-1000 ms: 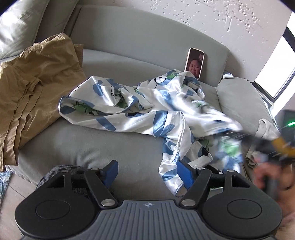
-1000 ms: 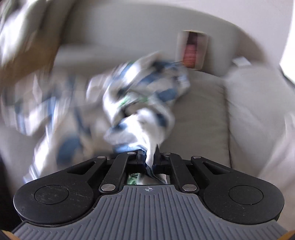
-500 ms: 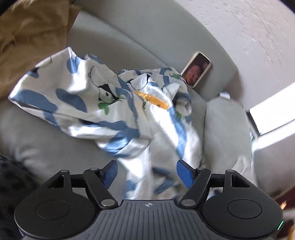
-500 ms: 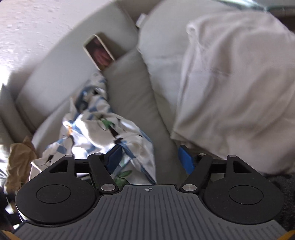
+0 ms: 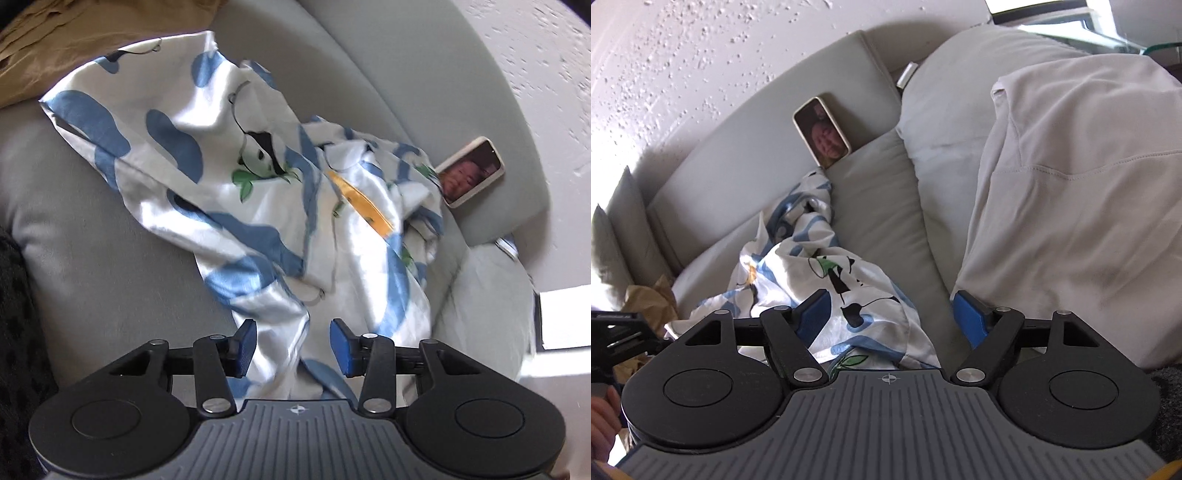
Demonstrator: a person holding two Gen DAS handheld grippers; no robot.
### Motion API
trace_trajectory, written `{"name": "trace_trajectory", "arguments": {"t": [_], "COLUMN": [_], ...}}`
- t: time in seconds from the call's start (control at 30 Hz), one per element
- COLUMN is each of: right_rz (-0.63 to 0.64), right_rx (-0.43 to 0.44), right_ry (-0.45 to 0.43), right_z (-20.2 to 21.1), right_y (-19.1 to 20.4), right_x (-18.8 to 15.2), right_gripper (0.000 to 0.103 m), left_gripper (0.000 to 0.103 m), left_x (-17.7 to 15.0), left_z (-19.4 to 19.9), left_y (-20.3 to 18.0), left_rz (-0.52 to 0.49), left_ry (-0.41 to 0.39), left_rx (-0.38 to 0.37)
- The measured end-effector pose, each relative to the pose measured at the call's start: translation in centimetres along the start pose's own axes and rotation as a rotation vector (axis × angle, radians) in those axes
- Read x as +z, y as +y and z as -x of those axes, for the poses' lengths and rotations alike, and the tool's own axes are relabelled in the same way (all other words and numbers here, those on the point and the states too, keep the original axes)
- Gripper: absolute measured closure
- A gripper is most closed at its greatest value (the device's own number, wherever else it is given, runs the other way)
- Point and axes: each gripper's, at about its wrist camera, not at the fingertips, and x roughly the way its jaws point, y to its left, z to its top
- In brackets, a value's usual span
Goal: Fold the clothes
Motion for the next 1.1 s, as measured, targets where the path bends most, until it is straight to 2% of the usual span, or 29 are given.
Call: {"name": "trace_trajectory", "arguments": {"t": [0.03, 0.07, 0.1, 0.17, 0.4, 0.6, 0.73, 0.8, 0.87, 0.93, 1.0, 1.1], "right_rz": [0.003, 0.009, 0.016, 0.027, 0.055, 0.061, 0.034, 0.05, 0.157, 0.339, 0.561, 0.848], "right_rx": [0.002, 0.003, 0.005, 0.009, 0.013, 0.033, 0.031, 0.017, 0.014, 0.034, 0.07, 0.127], "right_ry": [0.0, 0.0, -0.001, -0.007, -0.061, -0.099, -0.06, -0.047, -0.023, 0.027, 0.057, 0.043], "right_z": [0.0, -0.1, -0.1, -0.1, 0.5, 1.0, 1.5, 2.0, 2.5, 2.6, 2.5, 2.0], "right_y": [0.0, 0.1, 0.2, 0.3, 0.4, 0.5, 0.7, 1.3, 2.8, 5.7, 9.2, 14.2], "right_x": [-0.1, -0.2, -0.3, -0.4, -0.7, -0.6, -0.3, -0.1, 0.1, -0.5, -2.5, -6.4], "right_gripper": [0.025, 0.025, 0.025, 0.025, 0.025, 0.025, 0.025, 0.025, 0.027, 0.031, 0.031, 0.035], "left_gripper": [0.07, 0.084, 0.094, 0.103, 0.103, 0.103, 0.103, 0.103, 0.103, 0.103, 0.103, 0.103], "left_x": [0.3, 0.5, 0.7, 0.8, -0.3, -0.3, 0.0, 0.0, 0.0, -0.2, -0.1, 0.0], "left_z": [-0.4, -0.7, -0.9, -0.8, 4.5, 10.6, 11.8, 11.5, 11.1, 10.6, 10.4, 10.4], "left_y": [-0.1, -0.1, -0.1, -0.1, 2.8, 9.1, 11.8, 12.5, 12.9, 12.9, 13.0, 13.3], "left_rz": [0.002, 0.003, -0.002, -0.031, -0.156, -0.122, -0.126, -0.119, -0.116, -0.121, -0.122, -0.117], "left_ry": [0.004, 0.013, 0.018, 0.015, -0.081, -0.183, -0.229, -0.22, -0.213, -0.213, -0.213, -0.221], "left_rx": [0.021, 0.04, 0.05, 0.053, -0.029, -0.105, -0.083, -0.082, -0.086, -0.089, -0.098, -0.112]}}
